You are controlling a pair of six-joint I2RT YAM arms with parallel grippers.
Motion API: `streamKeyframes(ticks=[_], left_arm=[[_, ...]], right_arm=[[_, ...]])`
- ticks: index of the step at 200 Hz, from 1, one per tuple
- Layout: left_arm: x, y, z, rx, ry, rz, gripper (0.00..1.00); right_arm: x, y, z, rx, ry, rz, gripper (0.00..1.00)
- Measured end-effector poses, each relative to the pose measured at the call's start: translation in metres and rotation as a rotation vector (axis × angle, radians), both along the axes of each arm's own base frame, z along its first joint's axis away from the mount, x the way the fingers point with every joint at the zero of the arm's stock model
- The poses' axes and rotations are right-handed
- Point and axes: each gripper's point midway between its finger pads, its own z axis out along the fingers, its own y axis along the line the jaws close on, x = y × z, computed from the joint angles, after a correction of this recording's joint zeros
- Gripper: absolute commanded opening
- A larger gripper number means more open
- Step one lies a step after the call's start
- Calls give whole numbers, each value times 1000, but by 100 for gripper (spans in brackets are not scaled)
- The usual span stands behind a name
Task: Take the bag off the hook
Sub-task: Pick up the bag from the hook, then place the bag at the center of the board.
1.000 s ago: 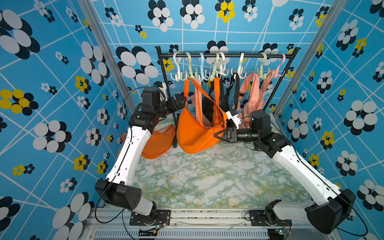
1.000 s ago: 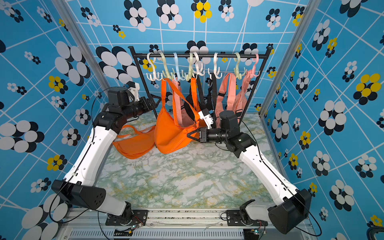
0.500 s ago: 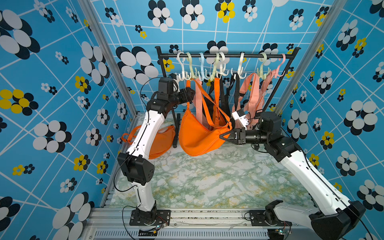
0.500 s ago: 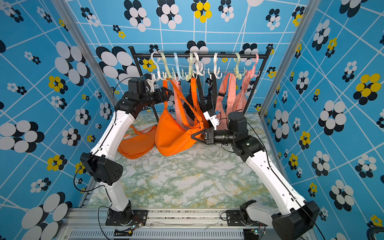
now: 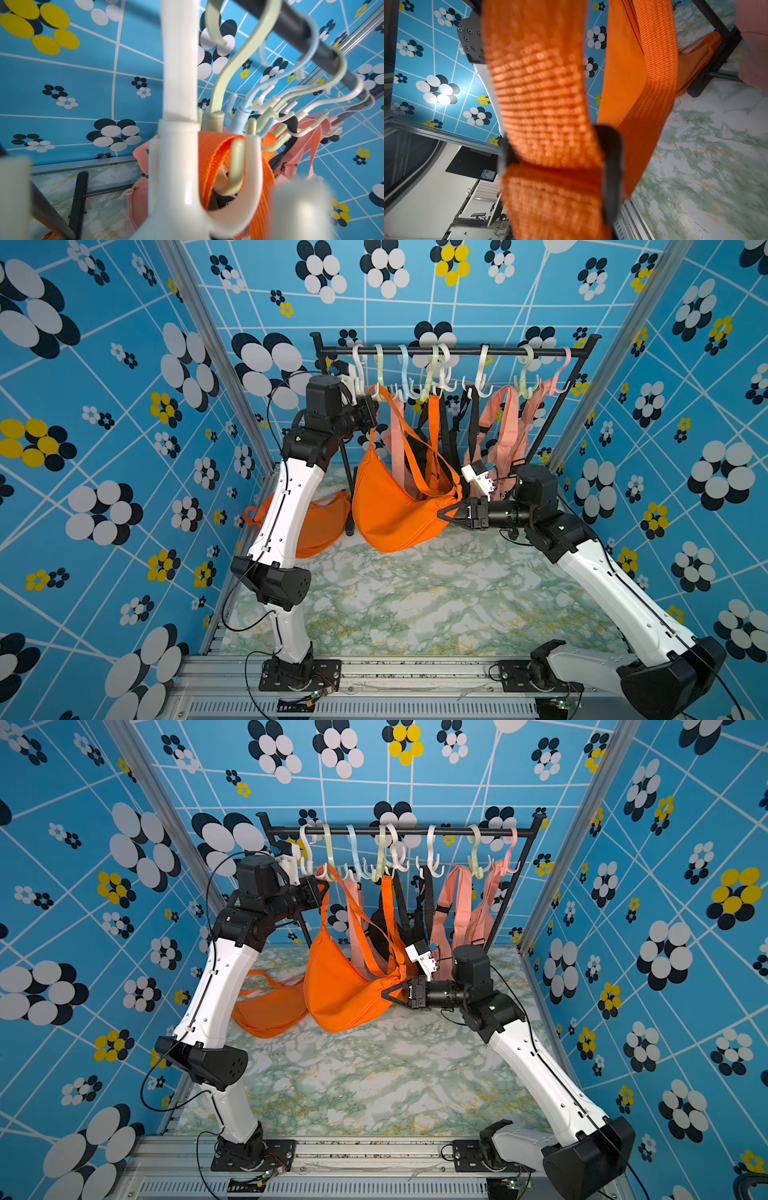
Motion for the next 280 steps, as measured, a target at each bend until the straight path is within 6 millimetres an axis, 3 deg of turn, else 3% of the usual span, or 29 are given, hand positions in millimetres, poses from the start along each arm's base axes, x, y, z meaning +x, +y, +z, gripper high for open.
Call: streamKeyframes(ticks=[19, 42, 65, 82, 103, 125, 163, 193, 206, 231, 252, 280], left_arm=[[-9, 0, 22, -21, -51, -13, 6], [-12, 0, 31, -42, -74, -24, 6], [-13, -3, 30, -71, -65, -49, 6], [-14, -1, 19, -86, -32, -61, 6], [-19, 4, -5, -85, 28, -59, 6], [-37, 10, -43, -64, 122, -52, 6], [-79, 32, -99, -4, 244, -6, 6], [-106, 73, -134, 46, 323, 107, 4], [-114, 105, -153, 57, 378, 202, 3], [-131, 185, -184, 72, 482, 455, 3], [-153, 239, -188, 95, 520, 652, 4], [-177, 282, -179, 149, 505, 829, 4]], right_arm=[[8, 4, 8, 10, -25, -3, 0], [15, 6, 26, 34, -84, -14, 0], [16, 5, 41, 52, -138, -28, 0], [16, 3, 41, 31, -164, -46, 0], [14, -4, 24, -71, -174, -97, 0], [3, -10, 0, -174, -160, -121, 0], [-15, -11, -64, -346, -76, -108, 0], [-26, 18, -118, -475, -14, -12, 0], [-33, 41, -141, -516, -6, 60, 0], [-33, 89, -174, -562, 8, 178, 0], [-20, 130, -180, -538, -14, 228, 0], [10, 185, -175, -457, -65, 260, 0]])
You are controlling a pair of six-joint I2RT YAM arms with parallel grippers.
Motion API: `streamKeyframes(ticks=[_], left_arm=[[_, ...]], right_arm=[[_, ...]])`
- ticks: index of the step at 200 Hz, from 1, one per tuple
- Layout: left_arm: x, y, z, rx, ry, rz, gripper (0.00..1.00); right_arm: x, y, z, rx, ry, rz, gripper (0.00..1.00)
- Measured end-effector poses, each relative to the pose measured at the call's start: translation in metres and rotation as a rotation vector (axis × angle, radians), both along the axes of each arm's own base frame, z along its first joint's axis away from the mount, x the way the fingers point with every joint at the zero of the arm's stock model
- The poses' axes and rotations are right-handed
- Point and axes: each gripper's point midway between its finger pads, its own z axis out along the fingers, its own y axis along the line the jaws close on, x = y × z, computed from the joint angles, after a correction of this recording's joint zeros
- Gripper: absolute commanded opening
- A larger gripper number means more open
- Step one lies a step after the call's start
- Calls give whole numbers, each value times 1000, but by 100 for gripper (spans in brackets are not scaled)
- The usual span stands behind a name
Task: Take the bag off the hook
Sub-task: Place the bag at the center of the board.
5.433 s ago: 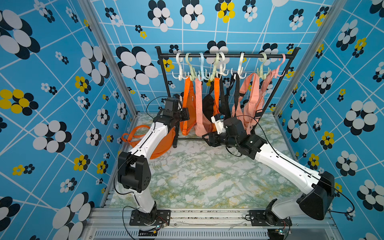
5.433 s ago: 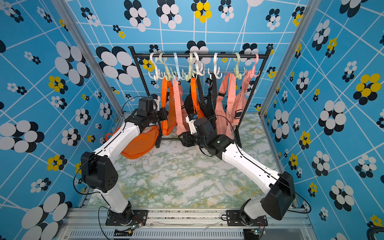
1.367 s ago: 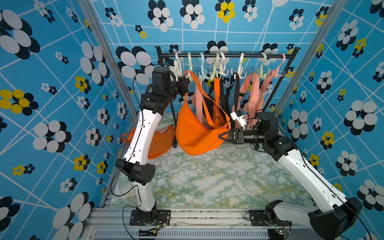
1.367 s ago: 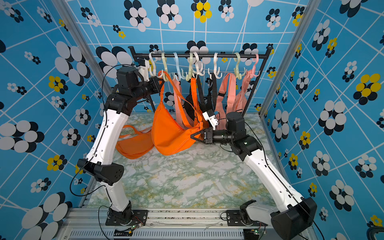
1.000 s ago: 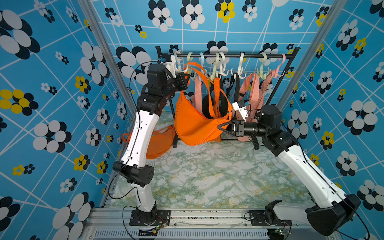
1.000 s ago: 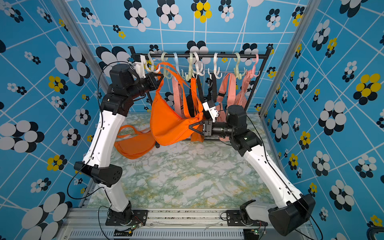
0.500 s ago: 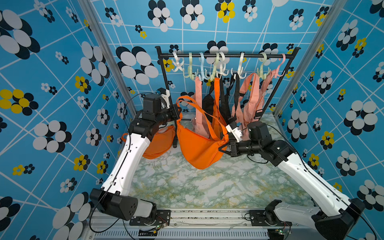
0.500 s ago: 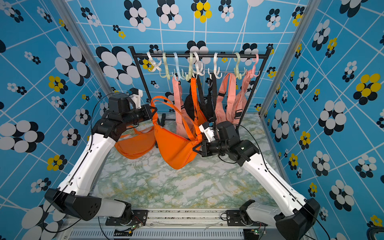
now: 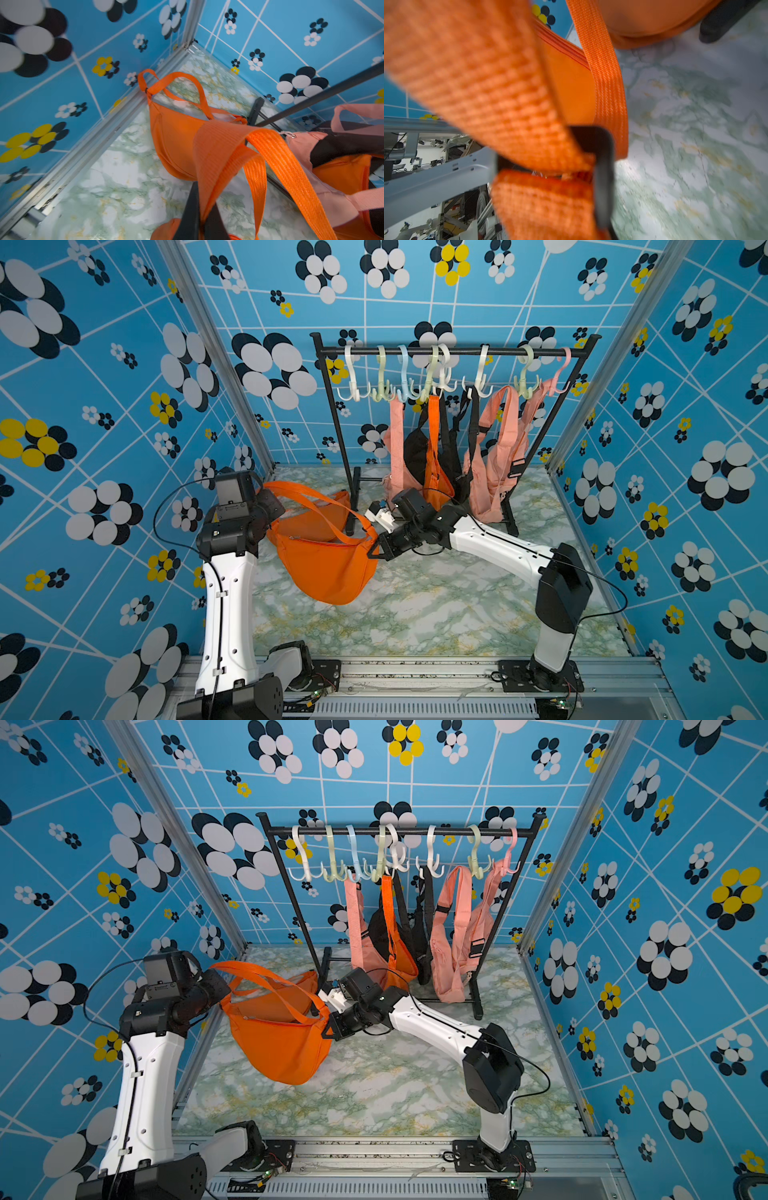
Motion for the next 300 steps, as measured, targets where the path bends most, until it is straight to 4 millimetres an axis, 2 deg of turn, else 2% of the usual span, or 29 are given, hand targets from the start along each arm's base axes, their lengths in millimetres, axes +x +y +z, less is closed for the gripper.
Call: streamKeyframes(ticks=[20, 30, 38, 43, 55, 58, 65, 85, 97, 98, 101, 103, 119, 137, 153, 164, 183, 213, 240, 265, 279, 300], left_arm=[[-3, 14, 2, 50, 10, 52, 5], [-2, 19, 1, 61, 9, 68, 6], [1, 23, -1, 62, 6, 79, 8], [3, 25, -3, 60, 5, 86, 14], [10, 30, -9, 55, 19, 98, 44], [12, 31, -11, 52, 21, 96, 49], [17, 33, -17, 47, 34, 97, 54], [32, 35, -37, 23, 83, 88, 77], [40, 35, -48, -2, 101, 84, 78], [41, 34, -49, -5, 100, 81, 78], [43, 34, -51, -8, 104, 75, 79], [44, 34, -52, -14, 104, 76, 79], [48, 30, -63, -48, 108, 69, 86], [48, 28, -72, -77, 117, 71, 95], [48, 25, -74, -84, 117, 64, 100], [51, 20, -72, -79, 109, 45, 99], [63, -10, -60, -62, 64, -64, 99], [83, -93, -33, -95, -61, -355, 99], [103, -158, -25, -147, -97, -569, 99], [124, -223, -20, -173, -116, -756, 99], [129, -258, -17, -186, -122, -849, 99], [138, -299, -9, -217, -145, -955, 99]], right_arm=[[24, 32, -3, 51, -10, -2, 0], [35, 44, -9, 62, -8, -10, 16], [43, 53, -17, 63, 4, -20, 39], [46, 57, -21, 65, 4, -21, 48], [53, 65, -38, 55, 24, -32, 58], [54, 66, -44, 49, 30, -35, 60], [55, 65, -55, 31, 46, -49, 64], [54, 56, -80, -22, 76, -81, 67], [54, 50, -89, -42, 83, -96, 71], [55, 49, -90, -45, 83, -100, 74], [55, 47, -92, -51, 85, -104, 94], [56, 46, -93, -55, 86, -108, 99], [63, 36, -96, -78, 70, -135, 99], [72, 26, -91, -99, 34, -166, 99], [74, 13, -77, -112, -9, -190, 99], [72, 6, -63, -110, -38, -198, 99], [65, -10, -29, -90, -111, -213, 99], [54, -50, 39, -52, -286, -277, 99], [48, -94, 82, -45, -427, -379, 99], [47, -133, 92, -78, -505, -483, 99], [48, -150, 90, -104, -523, -527, 99], [53, -165, 81, -140, -522, -574, 99]])
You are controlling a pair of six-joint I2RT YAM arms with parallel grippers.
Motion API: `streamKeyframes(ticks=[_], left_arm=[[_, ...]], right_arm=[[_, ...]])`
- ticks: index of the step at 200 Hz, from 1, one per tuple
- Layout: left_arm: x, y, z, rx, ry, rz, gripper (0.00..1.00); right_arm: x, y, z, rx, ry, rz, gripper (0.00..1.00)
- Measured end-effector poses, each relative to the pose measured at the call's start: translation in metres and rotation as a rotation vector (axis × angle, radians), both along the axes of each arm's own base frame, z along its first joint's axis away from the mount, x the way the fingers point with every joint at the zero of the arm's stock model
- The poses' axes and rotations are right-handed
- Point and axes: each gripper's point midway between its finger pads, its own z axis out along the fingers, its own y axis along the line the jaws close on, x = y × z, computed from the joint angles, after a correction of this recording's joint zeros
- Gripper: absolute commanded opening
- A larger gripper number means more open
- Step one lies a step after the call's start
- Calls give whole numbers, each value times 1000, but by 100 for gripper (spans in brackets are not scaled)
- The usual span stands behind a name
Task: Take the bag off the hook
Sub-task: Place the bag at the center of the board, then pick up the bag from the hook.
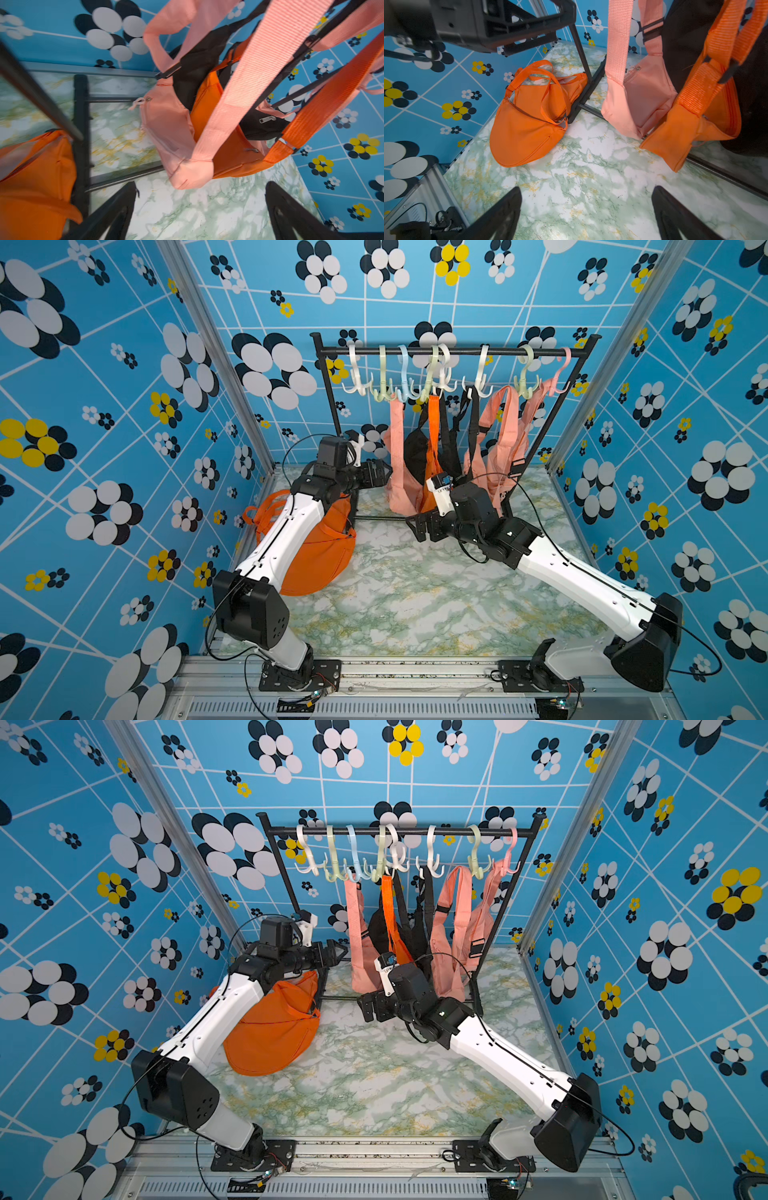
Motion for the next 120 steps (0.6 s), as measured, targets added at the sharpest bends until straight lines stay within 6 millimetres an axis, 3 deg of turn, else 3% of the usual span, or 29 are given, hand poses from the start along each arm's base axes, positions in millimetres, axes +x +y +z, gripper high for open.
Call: streamKeyframes(ticks=[29, 37, 41, 55, 59, 76, 98, 120], left_arm=[[21, -40, 7, -35, -11, -92, 100], [26, -47, 4, -34, -10, -104, 94], [28, -49, 2, -35, -5, -107, 86], [34, -59, -6, -39, 17, -126, 40], [34, -61, -8, -41, 21, -135, 31], [34, -64, -15, -44, 49, -150, 11], [28, -65, -11, -39, 53, -158, 5], [6, -70, 7, -47, 49, -189, 4]], right_arm=[[2, -7, -9, -10, 28, -27, 99], [2, -7, -9, -5, 30, -30, 99], [2, -7, -9, -5, 31, -30, 99], [2, -7, -9, 1, 35, -31, 99], [2, -7, -9, 2, 37, -32, 99], [2, -7, -9, 9, 41, -37, 99], [2, -7, -9, 17, 45, -44, 99], [4, -9, -8, 15, 40, -59, 99]])
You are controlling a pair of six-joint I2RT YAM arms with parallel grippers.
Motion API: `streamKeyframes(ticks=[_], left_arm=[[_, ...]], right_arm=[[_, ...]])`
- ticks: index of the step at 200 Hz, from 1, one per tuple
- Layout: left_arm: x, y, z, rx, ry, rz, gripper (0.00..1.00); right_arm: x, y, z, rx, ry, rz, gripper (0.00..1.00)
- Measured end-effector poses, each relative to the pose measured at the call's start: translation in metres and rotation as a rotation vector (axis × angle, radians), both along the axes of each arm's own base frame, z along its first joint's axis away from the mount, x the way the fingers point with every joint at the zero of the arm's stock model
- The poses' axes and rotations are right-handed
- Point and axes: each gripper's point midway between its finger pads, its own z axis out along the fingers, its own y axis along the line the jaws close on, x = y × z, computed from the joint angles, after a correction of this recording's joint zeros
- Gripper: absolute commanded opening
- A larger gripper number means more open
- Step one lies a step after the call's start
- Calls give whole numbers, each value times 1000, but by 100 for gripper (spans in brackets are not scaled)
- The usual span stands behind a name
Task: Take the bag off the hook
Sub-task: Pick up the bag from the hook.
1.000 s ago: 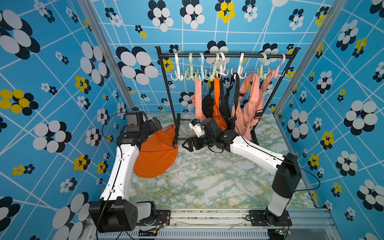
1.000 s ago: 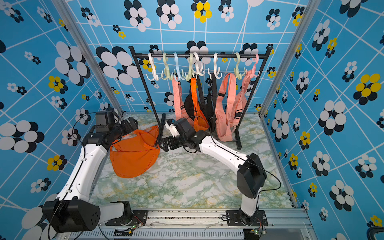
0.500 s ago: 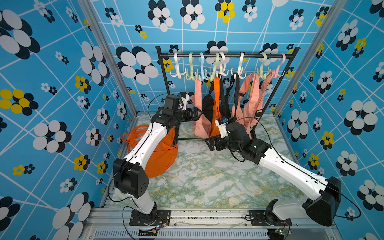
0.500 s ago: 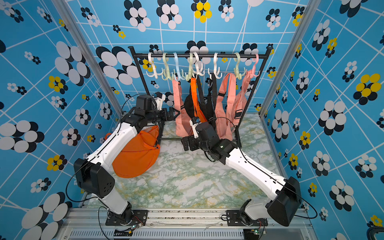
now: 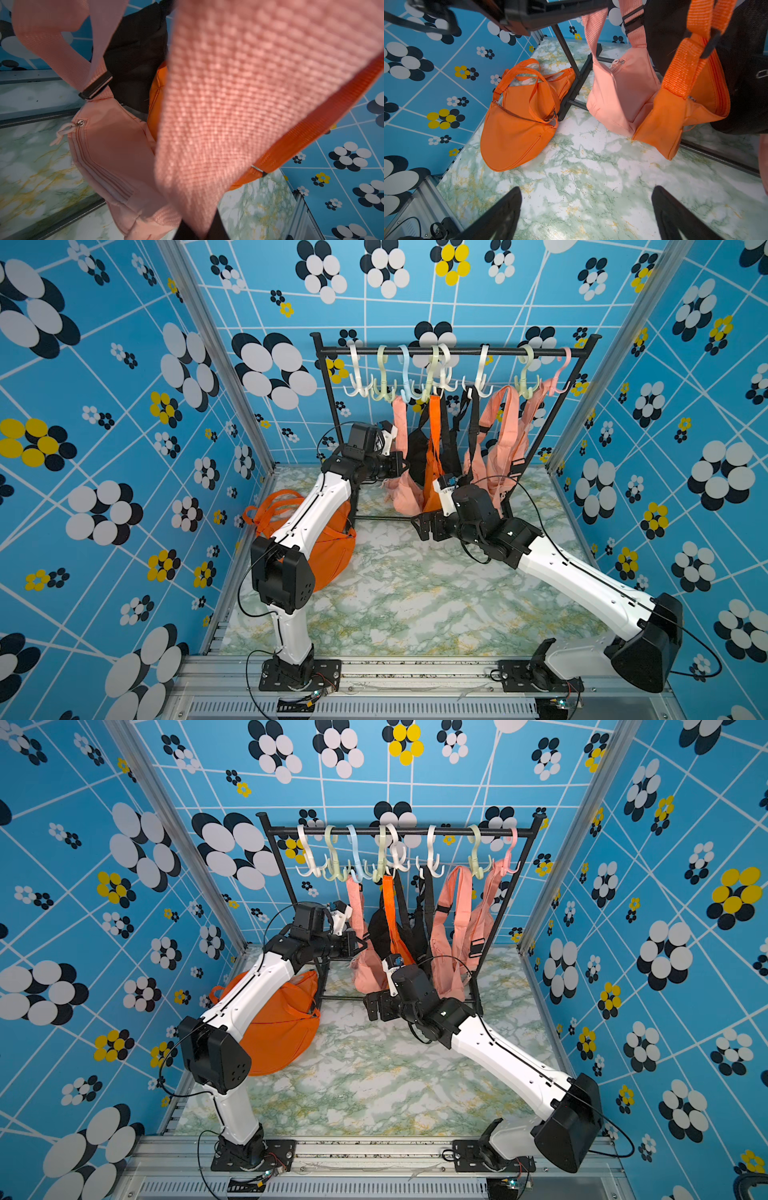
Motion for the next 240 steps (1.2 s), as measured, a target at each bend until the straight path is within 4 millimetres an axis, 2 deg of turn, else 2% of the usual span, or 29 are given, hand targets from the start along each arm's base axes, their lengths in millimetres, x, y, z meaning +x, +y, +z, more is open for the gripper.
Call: streamKeyframes(ticks=[20, 47, 62, 80, 87, 94, 100, 109, 121, 129, 142, 147, 149, 173, 211, 225, 240], left_arm=[[-31, -8, 26, -33, -28, -55, 4], [-73, -16, 68, -93, -85, -124, 5], [-89, -18, 85, -125, -101, -150, 6], [-98, -19, 97, -165, -102, -169, 6], [-100, -20, 100, -179, -97, -177, 7], [-102, -21, 102, -195, -89, -187, 8], [-103, -22, 103, -204, -82, -194, 11], [-106, -23, 105, -216, -74, -206, 17], [-108, -25, 106, -225, -71, -217, 28], [-108, -25, 107, -229, -70, -219, 41], [-106, -23, 107, -215, -88, -213, 72], [-104, -20, 107, -209, -92, -203, 94], [-104, -20, 108, -208, -93, -201, 100], [-78, 8, 108, -151, -134, -67, 99], [-20, 78, 92, -24, -170, 237, 99], [-2, 90, 84, 4, -165, 297, 99], [13, 90, 69, 21, -149, 311, 99]], right_arm=[[3, 0, 4, 1, -11, -8, 99], [12, 9, 26, 29, -54, -2, 99], [18, 14, 38, 43, -83, 3, 99], [23, 19, 44, 45, -102, 4, 97], [25, 20, 43, 42, -104, 4, 84], [26, 21, 42, 37, -105, 8, 57], [26, 22, 41, 39, -100, 9, 28], [25, 23, 40, 47, -93, 21, 0], [23, 25, 43, 66, -87, 45, 0], [22, 26, 44, 81, -79, 60, 0], [18, 25, 49, 115, -63, 90, 0], [16, 24, 51, 127, -56, 100, 0], [15, 23, 53, 133, -53, 107, 0], [-1, 11, 80, 238, -29, 164, 0], [-35, -16, 137, 413, -51, 245, 0], [-46, -26, 149, 453, -57, 264, 0], [-53, -34, 158, 486, -56, 273, 0]])
